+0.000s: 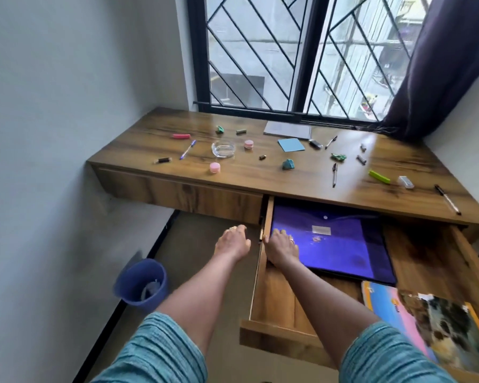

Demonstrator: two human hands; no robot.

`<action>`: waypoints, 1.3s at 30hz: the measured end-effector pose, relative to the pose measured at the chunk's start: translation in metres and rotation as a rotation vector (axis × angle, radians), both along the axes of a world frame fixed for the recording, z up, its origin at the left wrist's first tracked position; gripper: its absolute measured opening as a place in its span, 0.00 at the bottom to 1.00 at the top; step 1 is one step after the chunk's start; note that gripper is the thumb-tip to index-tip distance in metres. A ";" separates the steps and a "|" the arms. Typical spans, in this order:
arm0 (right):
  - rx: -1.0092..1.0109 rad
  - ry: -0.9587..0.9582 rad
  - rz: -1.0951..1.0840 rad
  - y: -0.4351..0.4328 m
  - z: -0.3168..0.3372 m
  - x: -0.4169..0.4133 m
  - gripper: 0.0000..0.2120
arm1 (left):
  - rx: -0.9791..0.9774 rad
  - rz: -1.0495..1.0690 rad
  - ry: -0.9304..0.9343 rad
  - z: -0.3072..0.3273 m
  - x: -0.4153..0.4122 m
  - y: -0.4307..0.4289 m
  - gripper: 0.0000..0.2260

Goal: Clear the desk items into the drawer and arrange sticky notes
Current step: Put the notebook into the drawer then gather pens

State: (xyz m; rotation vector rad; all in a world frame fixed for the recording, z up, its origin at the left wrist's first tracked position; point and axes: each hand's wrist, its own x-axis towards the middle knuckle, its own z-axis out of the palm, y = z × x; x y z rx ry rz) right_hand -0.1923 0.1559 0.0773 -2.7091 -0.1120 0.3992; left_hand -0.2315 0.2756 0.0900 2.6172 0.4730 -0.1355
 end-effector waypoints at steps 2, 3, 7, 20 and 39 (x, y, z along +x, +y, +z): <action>-0.015 -0.025 0.015 0.020 0.002 0.010 0.21 | 0.018 -0.020 0.003 0.000 0.009 0.016 0.19; -0.020 -0.036 0.025 0.030 0.003 0.016 0.21 | 0.034 -0.031 -0.007 0.000 0.015 0.024 0.19; -0.021 -0.077 0.047 0.068 0.002 0.048 0.20 | 0.153 -0.077 -0.052 0.003 0.043 0.053 0.18; 0.033 -0.280 0.111 0.128 0.005 0.189 0.21 | 0.255 -0.208 -0.123 0.022 0.200 0.110 0.18; 0.027 -0.384 -0.327 0.110 0.049 0.376 0.17 | -0.104 -0.104 -0.150 0.063 0.428 0.121 0.17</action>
